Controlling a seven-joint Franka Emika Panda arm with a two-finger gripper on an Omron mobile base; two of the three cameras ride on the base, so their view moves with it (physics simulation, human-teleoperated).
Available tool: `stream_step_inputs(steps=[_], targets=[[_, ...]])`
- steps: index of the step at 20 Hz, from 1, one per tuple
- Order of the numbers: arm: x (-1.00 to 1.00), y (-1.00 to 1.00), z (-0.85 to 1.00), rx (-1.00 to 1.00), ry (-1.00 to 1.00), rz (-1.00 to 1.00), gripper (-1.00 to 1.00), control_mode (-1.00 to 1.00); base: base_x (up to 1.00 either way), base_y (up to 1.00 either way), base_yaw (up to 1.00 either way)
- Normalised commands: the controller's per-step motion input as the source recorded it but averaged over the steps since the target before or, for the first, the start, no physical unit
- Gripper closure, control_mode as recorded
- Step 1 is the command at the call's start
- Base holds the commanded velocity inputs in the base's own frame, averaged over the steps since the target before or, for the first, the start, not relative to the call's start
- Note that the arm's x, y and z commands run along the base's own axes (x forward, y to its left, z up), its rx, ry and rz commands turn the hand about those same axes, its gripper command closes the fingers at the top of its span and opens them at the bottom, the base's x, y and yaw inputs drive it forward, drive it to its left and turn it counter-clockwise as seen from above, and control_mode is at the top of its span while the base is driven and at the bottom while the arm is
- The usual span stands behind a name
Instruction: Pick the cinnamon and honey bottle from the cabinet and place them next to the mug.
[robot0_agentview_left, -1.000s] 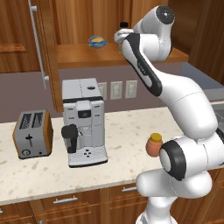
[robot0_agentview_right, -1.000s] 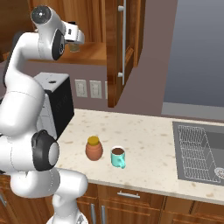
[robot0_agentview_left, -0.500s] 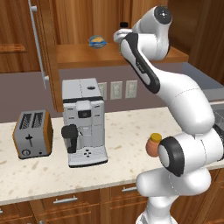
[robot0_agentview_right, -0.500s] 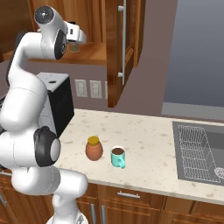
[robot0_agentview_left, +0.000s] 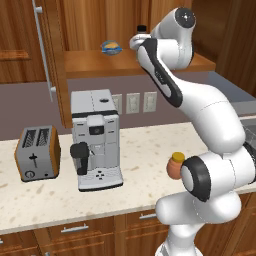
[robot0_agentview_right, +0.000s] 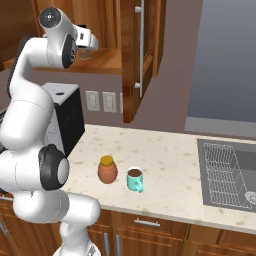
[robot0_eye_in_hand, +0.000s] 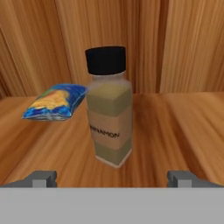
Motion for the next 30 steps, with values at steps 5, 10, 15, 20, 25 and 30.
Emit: stream_step_inputs(steps=[5, 10, 15, 20, 25, 30], targets=[[0.00, 0.00, 0.00, -0.05, 0.01, 0.00, -1.00, -1.00, 0.00, 0.00, 0.00], [0.03, 0.00, 0.00, -0.04, 0.01, 0.00, -1.00, -1.00, 0.00, 0.00, 0.00], [0.20, 0.00, 0.00, 0.00, 0.00, 0.00, -1.00, -1.00, 0.00, 0.00, 0.00], [0.23, 0.00, 0.00, 0.00, 0.00, 0.00, -1.00, -1.00, 0.00, 0.00, 0.00], [0.13, 0.00, 0.00, 0.00, 0.00, 0.00, -1.00, -1.00, 0.00, 0.00, 0.00], [0.10, 0.04, 0.00, 0.00, 0.00, 0.00, -1.00, -1.00, 0.00, 0.00, 0.00]])
